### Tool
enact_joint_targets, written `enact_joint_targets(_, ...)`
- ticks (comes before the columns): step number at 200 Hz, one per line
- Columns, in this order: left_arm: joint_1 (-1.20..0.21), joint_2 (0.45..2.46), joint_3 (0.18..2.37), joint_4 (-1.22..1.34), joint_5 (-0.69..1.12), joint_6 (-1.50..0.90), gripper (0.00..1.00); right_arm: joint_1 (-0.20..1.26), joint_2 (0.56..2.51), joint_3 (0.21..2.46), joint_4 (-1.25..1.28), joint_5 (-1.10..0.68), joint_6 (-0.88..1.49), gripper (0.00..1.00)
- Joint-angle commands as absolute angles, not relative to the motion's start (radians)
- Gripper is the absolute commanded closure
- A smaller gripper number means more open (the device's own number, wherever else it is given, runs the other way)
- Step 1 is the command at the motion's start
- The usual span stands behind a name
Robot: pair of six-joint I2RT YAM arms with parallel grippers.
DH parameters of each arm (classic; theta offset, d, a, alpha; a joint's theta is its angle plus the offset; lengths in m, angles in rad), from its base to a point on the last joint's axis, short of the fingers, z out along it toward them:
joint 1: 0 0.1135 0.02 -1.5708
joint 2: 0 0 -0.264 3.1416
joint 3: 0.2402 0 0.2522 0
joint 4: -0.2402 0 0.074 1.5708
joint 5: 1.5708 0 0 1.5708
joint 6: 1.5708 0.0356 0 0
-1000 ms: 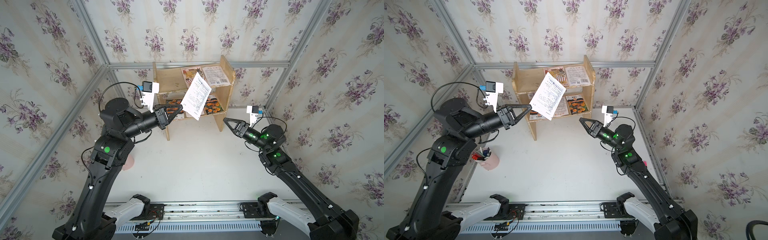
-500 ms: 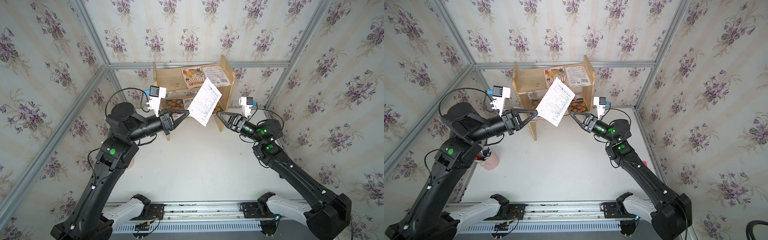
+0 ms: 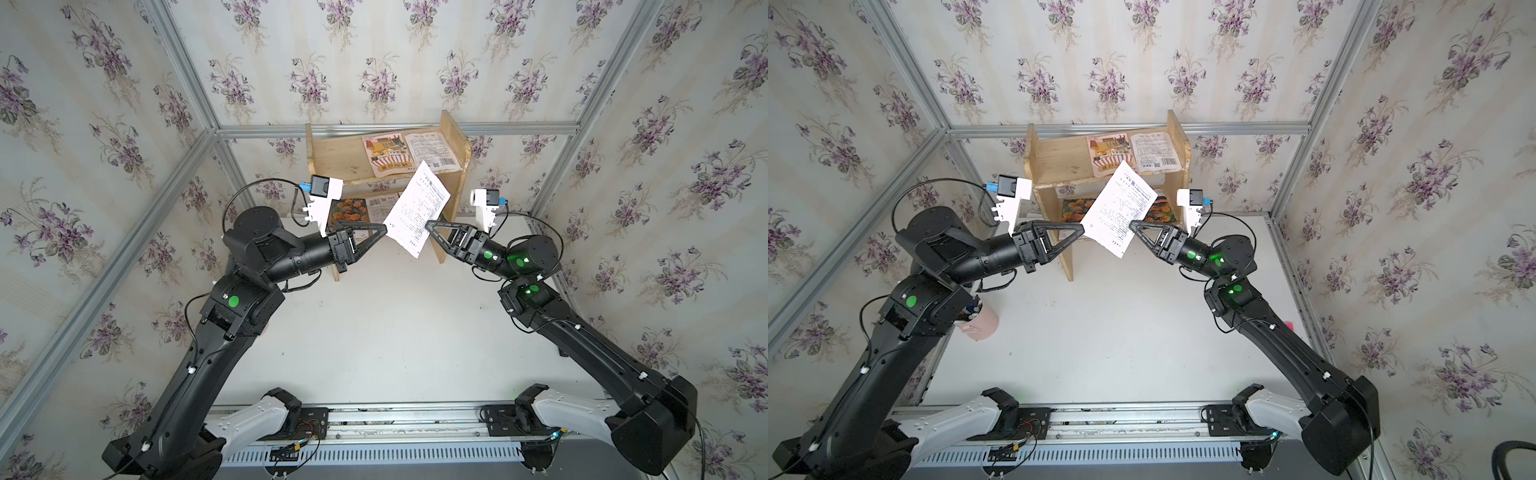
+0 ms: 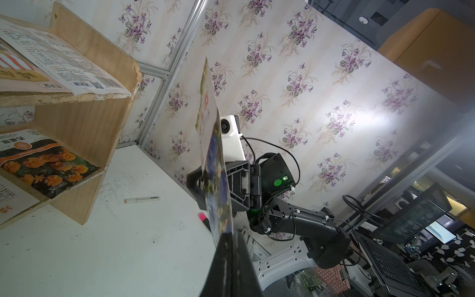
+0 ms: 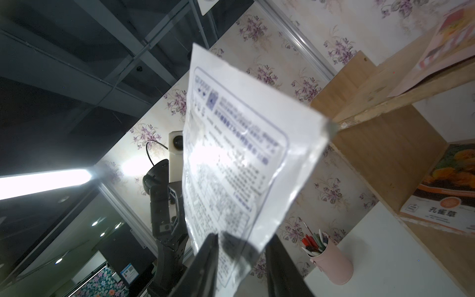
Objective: Take the seed bag off the shelf
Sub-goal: Pick up the seed packet from the shelf.
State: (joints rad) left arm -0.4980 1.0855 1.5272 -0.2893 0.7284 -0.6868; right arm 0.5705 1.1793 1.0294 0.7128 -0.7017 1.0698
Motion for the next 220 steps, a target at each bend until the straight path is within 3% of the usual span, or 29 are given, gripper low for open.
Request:
enact_joint_targets(1, -0.500, 1.088, 1.530, -0.255, 0.730, -0.672, 1.00, 0.576, 1.180, 1.044, 0.765, -0.712, 1.068, 0.67)
enact_joint_targets(60, -0.504, 1.084, 1.514, -0.262, 0.712, -0.664, 1.00, 0.583, 1.161, 1.042, 0.723, -0.696, 1.039, 0.75)
enact_joint_targets(120, -0.505, 1.071, 1.514, -0.289, 0.698, -0.644, 1.00, 0.582, 1.147, 1.035, 0.671, -0.670, 1.000, 1.00)
enact_joint_targets(185, -0.505, 1.056, 1.494, -0.332, 0.664, -0.614, 1.00, 0.582, 1.113, 1.035, 0.562, -0.628, 0.925, 1.00)
enact_joint_targets(201, -0.505, 1.054, 1.493, -0.361, 0.643, -0.597, 0.89, 0.581, 1.095, 1.036, 0.514, -0.617, 0.895, 1.00)
enact_joint_targets(220, -0.505, 1.052, 1.498, -0.401, 0.608, -0.571, 0.60, 0.580, 1.075, 1.039, 0.453, -0.608, 0.861, 1.00)
